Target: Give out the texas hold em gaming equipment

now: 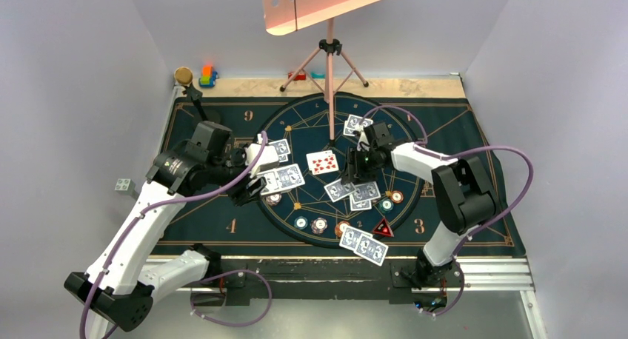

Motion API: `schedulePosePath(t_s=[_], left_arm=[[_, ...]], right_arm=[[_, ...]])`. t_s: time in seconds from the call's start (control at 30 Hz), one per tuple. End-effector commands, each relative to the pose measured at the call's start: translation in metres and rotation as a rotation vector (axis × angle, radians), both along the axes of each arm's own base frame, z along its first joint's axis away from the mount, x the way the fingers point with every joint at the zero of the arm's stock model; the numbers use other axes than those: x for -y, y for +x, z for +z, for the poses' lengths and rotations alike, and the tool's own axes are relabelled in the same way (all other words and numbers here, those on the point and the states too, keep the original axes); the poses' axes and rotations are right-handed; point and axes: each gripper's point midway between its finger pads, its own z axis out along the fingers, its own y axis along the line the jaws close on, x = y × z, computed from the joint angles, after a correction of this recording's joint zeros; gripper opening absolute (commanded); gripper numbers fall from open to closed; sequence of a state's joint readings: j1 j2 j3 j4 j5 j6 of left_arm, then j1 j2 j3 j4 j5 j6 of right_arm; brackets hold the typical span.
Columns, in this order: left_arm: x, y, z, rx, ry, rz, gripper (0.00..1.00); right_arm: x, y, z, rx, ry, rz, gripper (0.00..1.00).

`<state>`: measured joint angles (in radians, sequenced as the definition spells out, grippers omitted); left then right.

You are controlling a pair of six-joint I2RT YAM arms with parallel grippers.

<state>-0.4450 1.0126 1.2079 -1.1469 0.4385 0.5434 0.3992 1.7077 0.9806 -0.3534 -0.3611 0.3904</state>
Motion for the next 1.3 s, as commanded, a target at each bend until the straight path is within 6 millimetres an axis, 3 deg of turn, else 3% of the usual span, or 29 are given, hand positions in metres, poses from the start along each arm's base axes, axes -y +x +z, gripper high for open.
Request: schedulePosePath(t_s=[0.0, 0.33, 0.73, 0.93, 1.17, 1.27], left_arm=[[0.004, 0.004, 0.017, 0.052, -0.033, -0.018, 0.0], [0.002, 0.004, 0.018, 0.057, -0.028, -0.016, 0.0], [0.001, 0.004, 0.018, 0.064, -0.021, -0.015, 0.0], [-0.001, 0.004, 0.017, 0.067, -0.013, -0.015, 0.0], [-0.002, 0.005, 0.016, 0.073, -0.006, -0.014, 0.0], [-0.002, 0.005, 0.016, 0.074, -0.005, -0.013, 0.0]], right_arm=[[-0.009, -0.024, 0.006, -0.041, 0.024, 0.065, 0.52], [-0.024, -0.024, 0.01, -0.047, 0.096, 0.1, 0.44], [-0.051, -0.031, -0.01, -0.158, 0.26, 0.1, 0.34], [-0.063, -0.032, -0.004, -0.171, 0.355, 0.093, 0.23], [-0.073, -0.027, 0.007, -0.158, 0.412, 0.108, 0.0], [-0.084, -0.028, 0.013, -0.154, 0.416, 0.135, 0.0]])
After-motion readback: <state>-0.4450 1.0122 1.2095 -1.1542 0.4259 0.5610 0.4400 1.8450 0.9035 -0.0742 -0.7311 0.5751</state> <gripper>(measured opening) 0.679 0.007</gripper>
